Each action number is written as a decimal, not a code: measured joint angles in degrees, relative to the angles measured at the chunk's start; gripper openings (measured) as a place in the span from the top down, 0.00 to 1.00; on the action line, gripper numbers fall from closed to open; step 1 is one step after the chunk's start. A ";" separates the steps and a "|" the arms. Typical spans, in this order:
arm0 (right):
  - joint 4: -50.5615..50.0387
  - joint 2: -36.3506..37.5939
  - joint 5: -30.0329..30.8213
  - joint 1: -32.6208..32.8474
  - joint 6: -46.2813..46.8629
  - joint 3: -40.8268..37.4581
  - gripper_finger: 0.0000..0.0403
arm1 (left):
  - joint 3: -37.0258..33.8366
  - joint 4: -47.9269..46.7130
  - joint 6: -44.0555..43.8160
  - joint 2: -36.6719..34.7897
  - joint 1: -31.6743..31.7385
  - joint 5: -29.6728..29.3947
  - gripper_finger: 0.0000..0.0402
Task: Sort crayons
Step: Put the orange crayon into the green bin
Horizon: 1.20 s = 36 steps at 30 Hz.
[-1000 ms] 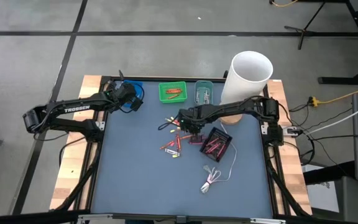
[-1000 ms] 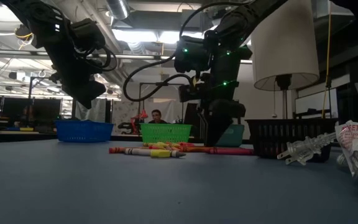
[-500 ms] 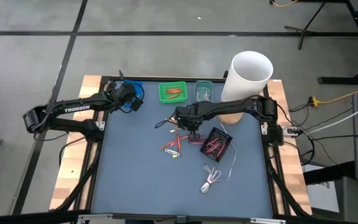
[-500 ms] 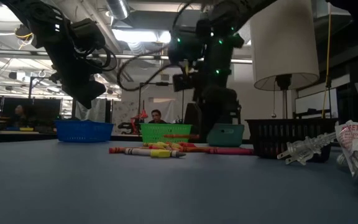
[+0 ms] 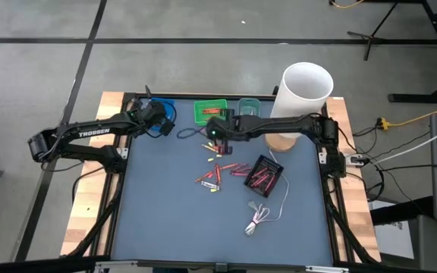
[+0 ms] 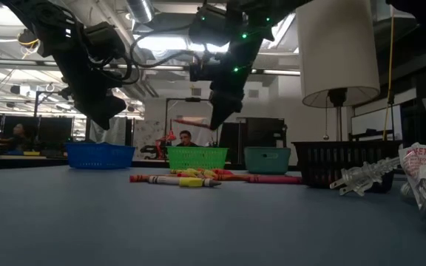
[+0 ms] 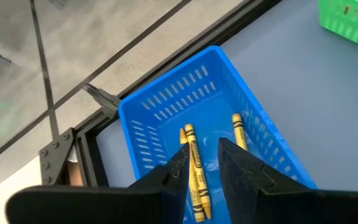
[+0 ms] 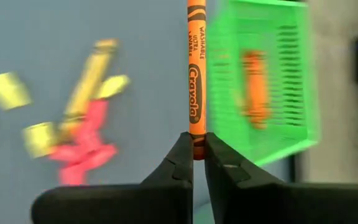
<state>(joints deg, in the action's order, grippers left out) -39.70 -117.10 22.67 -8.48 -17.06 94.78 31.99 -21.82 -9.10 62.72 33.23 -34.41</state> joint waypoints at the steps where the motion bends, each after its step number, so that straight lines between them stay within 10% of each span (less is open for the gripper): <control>1: 1.09 -0.12 1.31 -0.72 -0.12 0.02 0.96 | 0.00 0.00 0.00 0.00 0.00 0.40 0.83; 10: 6.85 -1.20 -1.69 -7.79 -0.17 0.04 0.92 | 0.00 0.03 0.01 0.00 -0.07 2.72 0.83; 20: 7.10 -1.20 -6.85 -10.03 0.20 0.04 0.88 | 0.00 4.47 0.03 0.00 -2.36 21.12 0.83; 36: 7.21 -1.20 -6.85 -9.94 0.27 0.04 0.66 | 0.00 9.10 -2.34 -0.01 -21.66 32.63 0.83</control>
<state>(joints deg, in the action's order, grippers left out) -32.49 -118.30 15.81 -18.41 -16.80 94.83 31.99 -12.72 -11.44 62.71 11.58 -1.78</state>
